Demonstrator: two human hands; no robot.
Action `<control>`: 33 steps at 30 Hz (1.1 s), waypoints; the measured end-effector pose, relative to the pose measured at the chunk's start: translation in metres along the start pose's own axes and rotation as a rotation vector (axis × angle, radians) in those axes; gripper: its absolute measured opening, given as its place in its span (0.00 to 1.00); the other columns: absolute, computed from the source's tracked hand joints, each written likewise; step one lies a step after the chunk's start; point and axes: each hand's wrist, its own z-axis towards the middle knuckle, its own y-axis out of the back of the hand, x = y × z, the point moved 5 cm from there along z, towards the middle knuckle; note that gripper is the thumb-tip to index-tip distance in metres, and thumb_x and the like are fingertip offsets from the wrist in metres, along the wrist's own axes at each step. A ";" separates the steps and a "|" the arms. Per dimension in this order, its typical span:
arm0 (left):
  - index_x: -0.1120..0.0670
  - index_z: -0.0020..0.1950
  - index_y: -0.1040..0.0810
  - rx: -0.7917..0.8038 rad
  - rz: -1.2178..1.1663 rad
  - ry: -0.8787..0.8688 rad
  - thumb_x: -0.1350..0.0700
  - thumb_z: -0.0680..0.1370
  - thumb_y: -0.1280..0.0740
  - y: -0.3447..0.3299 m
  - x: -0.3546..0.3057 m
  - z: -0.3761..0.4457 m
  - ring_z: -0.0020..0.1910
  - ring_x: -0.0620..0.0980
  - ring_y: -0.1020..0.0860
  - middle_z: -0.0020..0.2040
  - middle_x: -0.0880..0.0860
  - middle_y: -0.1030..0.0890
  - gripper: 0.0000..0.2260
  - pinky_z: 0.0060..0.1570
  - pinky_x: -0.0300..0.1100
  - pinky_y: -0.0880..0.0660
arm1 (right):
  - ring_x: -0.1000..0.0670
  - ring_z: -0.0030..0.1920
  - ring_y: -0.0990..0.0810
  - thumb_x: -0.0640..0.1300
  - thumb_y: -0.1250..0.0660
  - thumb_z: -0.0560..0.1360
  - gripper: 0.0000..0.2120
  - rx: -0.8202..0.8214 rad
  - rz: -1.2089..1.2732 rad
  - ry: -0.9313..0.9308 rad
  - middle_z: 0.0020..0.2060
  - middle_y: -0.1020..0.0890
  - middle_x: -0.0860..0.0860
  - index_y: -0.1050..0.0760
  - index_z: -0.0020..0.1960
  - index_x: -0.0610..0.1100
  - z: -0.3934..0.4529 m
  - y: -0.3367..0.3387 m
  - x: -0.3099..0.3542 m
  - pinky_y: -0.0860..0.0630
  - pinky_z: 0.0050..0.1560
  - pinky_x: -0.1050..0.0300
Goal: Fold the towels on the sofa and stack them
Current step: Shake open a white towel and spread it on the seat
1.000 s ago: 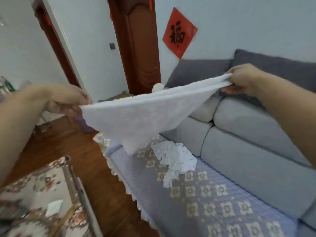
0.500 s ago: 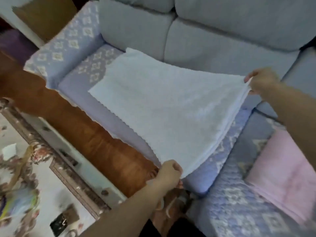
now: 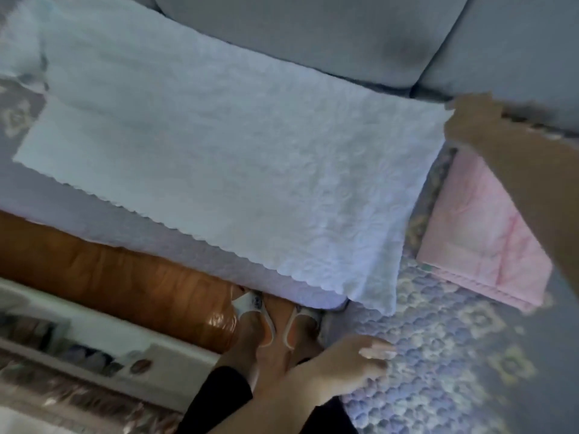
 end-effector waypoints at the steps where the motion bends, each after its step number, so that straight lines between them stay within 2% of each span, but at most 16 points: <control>1: 0.47 0.68 0.25 -0.097 -0.028 0.015 0.57 0.83 0.35 0.023 0.009 -0.012 0.63 0.47 0.23 0.67 0.50 0.24 0.14 0.51 0.35 0.26 | 0.34 0.63 0.26 0.42 0.37 0.73 0.23 0.044 0.007 0.014 0.64 0.25 0.37 0.26 0.67 0.44 -0.017 -0.021 0.006 0.27 0.65 0.41; 3: 0.56 0.67 0.23 -0.357 0.018 -0.011 0.60 0.82 0.36 0.080 0.028 -0.038 0.49 0.44 0.20 0.56 0.53 0.19 0.13 0.45 0.31 0.24 | 0.34 0.65 0.28 0.38 0.38 0.77 0.23 0.157 -0.004 0.011 0.68 0.31 0.36 0.30 0.71 0.45 -0.055 -0.065 0.016 0.28 0.66 0.42; 4: 0.55 0.62 0.20 -0.503 0.074 -0.001 0.60 0.82 0.36 0.115 0.035 -0.056 0.47 0.45 0.19 0.53 0.54 0.18 0.11 0.46 0.32 0.23 | 0.34 0.65 0.29 0.36 0.39 0.78 0.23 0.177 0.050 -0.007 0.69 0.34 0.36 0.32 0.72 0.45 -0.071 -0.077 0.030 0.27 0.65 0.43; 7: 0.49 0.48 0.20 -0.864 0.122 0.058 0.59 0.78 0.33 0.241 0.056 -0.141 0.48 0.54 0.18 0.47 0.54 0.16 0.05 0.53 0.49 0.19 | 0.35 0.65 0.29 0.35 0.39 0.77 0.24 0.270 0.149 0.048 0.69 0.34 0.38 0.30 0.71 0.46 -0.106 -0.109 0.095 0.26 0.63 0.46; 9: 0.50 0.45 0.22 -1.069 0.071 0.121 0.60 0.77 0.31 0.329 0.070 -0.211 0.50 0.59 0.18 0.49 0.58 0.16 0.05 0.54 0.53 0.20 | 0.36 0.63 0.27 0.36 0.39 0.77 0.22 0.310 0.194 0.112 0.66 0.30 0.38 0.28 0.70 0.45 -0.116 -0.121 0.155 0.26 0.60 0.50; 11: 0.53 0.49 0.20 -1.205 0.010 0.110 0.59 0.76 0.32 0.399 0.070 -0.278 0.50 0.61 0.19 0.50 0.61 0.17 0.04 0.55 0.55 0.21 | 0.38 0.63 0.26 0.37 0.39 0.78 0.20 0.337 0.232 0.197 0.66 0.29 0.39 0.27 0.69 0.45 -0.125 -0.120 0.227 0.28 0.58 0.54; 14: 0.59 0.58 0.22 -1.331 -0.056 0.028 0.60 0.77 0.33 0.486 0.055 -0.353 0.45 0.59 0.18 0.49 0.61 0.17 0.10 0.48 0.51 0.22 | 0.41 0.66 0.27 0.38 0.40 0.80 0.16 0.321 0.302 0.284 0.67 0.26 0.42 0.24 0.66 0.44 -0.126 -0.107 0.338 0.32 0.62 0.56; 17: 0.59 0.70 0.28 -1.424 0.036 -0.048 0.55 0.81 0.36 0.586 0.022 -0.396 0.56 0.59 0.21 0.61 0.59 0.21 0.18 0.53 0.49 0.25 | 0.43 0.62 0.24 0.36 0.39 0.80 0.12 0.292 0.373 0.322 0.61 0.21 0.43 0.21 0.60 0.41 -0.136 -0.107 0.448 0.33 0.54 0.61; 20: 0.58 0.71 0.30 -1.367 0.188 -0.168 0.46 0.79 0.34 0.697 -0.024 -0.396 0.59 0.54 0.25 0.65 0.51 0.25 0.24 0.57 0.47 0.27 | 0.45 0.58 0.21 0.39 0.37 0.80 0.10 0.296 0.473 0.249 0.55 0.20 0.48 0.22 0.57 0.48 -0.128 -0.155 0.556 0.30 0.51 0.59; 22: 0.54 0.71 0.29 -1.307 0.223 -0.165 0.41 0.75 0.32 0.743 -0.037 -0.381 0.61 0.54 0.25 0.66 0.51 0.27 0.29 0.61 0.51 0.25 | 0.44 0.62 0.23 0.41 0.35 0.79 0.16 0.429 0.466 0.180 0.62 0.22 0.47 0.27 0.67 0.48 -0.133 -0.189 0.612 0.27 0.54 0.55; 25: 0.50 0.54 0.23 -1.227 0.389 -0.038 0.38 0.73 0.35 0.779 -0.040 -0.369 0.59 0.56 0.26 0.63 0.51 0.29 0.18 0.57 0.53 0.23 | 0.41 0.64 0.24 0.42 0.34 0.78 0.27 0.431 0.372 0.026 0.68 0.27 0.42 0.35 0.75 0.43 -0.134 -0.223 0.671 0.28 0.56 0.56; 27: 0.50 0.43 0.26 -1.146 0.379 -0.101 0.42 0.75 0.35 0.769 -0.046 -0.374 0.51 0.53 0.24 0.53 0.50 0.25 0.12 0.47 0.44 0.24 | 0.41 0.60 0.23 0.45 0.35 0.77 0.25 0.245 0.389 -0.019 0.68 0.29 0.42 0.33 0.73 0.43 -0.147 -0.218 0.694 0.25 0.60 0.51; 29: 0.51 0.39 0.31 -1.072 0.319 -0.253 0.50 0.78 0.33 0.744 -0.055 -0.385 0.38 0.47 0.26 0.37 0.48 0.27 0.11 0.32 0.35 0.34 | 0.48 0.55 0.22 0.48 0.35 0.80 0.18 0.177 0.526 0.010 0.64 0.27 0.47 0.28 0.68 0.45 -0.174 -0.208 0.722 0.24 0.61 0.48; 31: 0.50 0.42 0.30 -0.987 0.292 -0.423 0.53 0.78 0.32 0.714 -0.066 -0.398 0.35 0.41 0.27 0.36 0.46 0.27 0.08 0.34 0.33 0.33 | 0.52 0.53 0.19 0.53 0.36 0.81 0.15 0.450 0.808 -0.015 0.56 0.20 0.52 0.24 0.63 0.48 -0.214 -0.210 0.754 0.22 0.61 0.49; 32: 0.49 0.46 0.27 -0.879 0.195 -0.509 0.55 0.78 0.31 0.699 -0.070 -0.400 0.38 0.39 0.24 0.38 0.47 0.23 0.05 0.39 0.32 0.29 | 0.51 0.54 0.18 0.56 0.36 0.80 0.16 0.622 0.959 -0.067 0.54 0.17 0.51 0.23 0.62 0.47 -0.231 -0.215 0.766 0.22 0.62 0.48; 33: 0.48 0.50 0.24 -0.731 0.049 -0.585 0.57 0.78 0.31 0.685 -0.074 -0.401 0.43 0.40 0.20 0.42 0.49 0.19 0.05 0.44 0.35 0.25 | 0.48 0.55 0.17 0.56 0.35 0.79 0.19 0.701 1.065 -0.118 0.53 0.16 0.48 0.23 0.63 0.45 -0.242 -0.218 0.771 0.21 0.62 0.47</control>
